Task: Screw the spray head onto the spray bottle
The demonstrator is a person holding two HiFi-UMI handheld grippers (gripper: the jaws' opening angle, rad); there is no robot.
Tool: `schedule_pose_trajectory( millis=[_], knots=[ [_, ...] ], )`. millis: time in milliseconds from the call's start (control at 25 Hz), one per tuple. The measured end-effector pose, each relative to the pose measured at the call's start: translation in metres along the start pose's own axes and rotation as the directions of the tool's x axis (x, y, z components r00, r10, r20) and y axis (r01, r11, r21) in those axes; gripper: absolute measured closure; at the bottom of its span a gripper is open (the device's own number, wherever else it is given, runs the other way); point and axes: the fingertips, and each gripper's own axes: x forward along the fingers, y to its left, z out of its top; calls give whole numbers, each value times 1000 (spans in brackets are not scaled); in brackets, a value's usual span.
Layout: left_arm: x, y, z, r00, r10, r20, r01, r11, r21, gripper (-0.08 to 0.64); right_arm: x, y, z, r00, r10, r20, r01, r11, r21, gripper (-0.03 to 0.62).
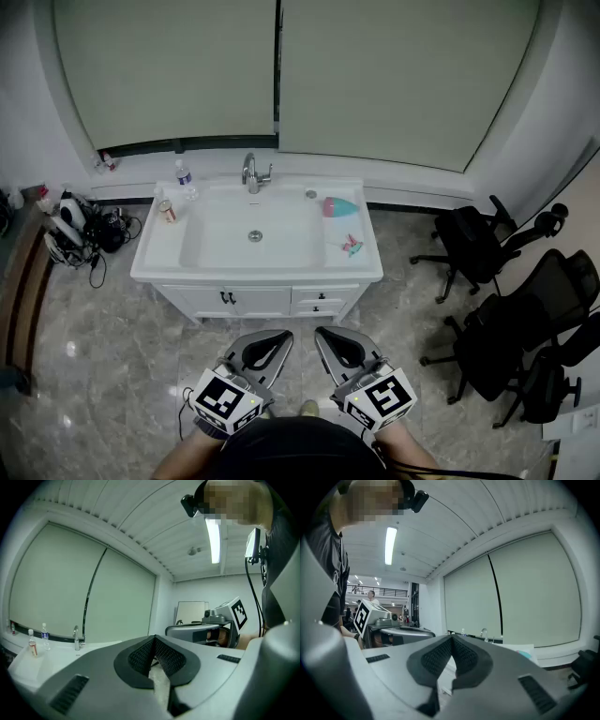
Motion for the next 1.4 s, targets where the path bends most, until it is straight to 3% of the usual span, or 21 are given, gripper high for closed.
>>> schedule_pose_trajectory(
  millis=[480,720,1400],
  knots=[
    [6,-7,-1,1000,-6,-7,6,1000,-7,555,-7,-4,2,1000,1,-2,-1,1000,-2,592],
    [10,-9,-5,1000,-15,-11,15,1000,-17,555,-10,-6,4,999,26,30,-27,999,46,592],
    [61,-34,-15,999,-1,-36,0,1000,-30,555,-41,-50,-9,999,31,24,-31,999,36,592]
  ],
)
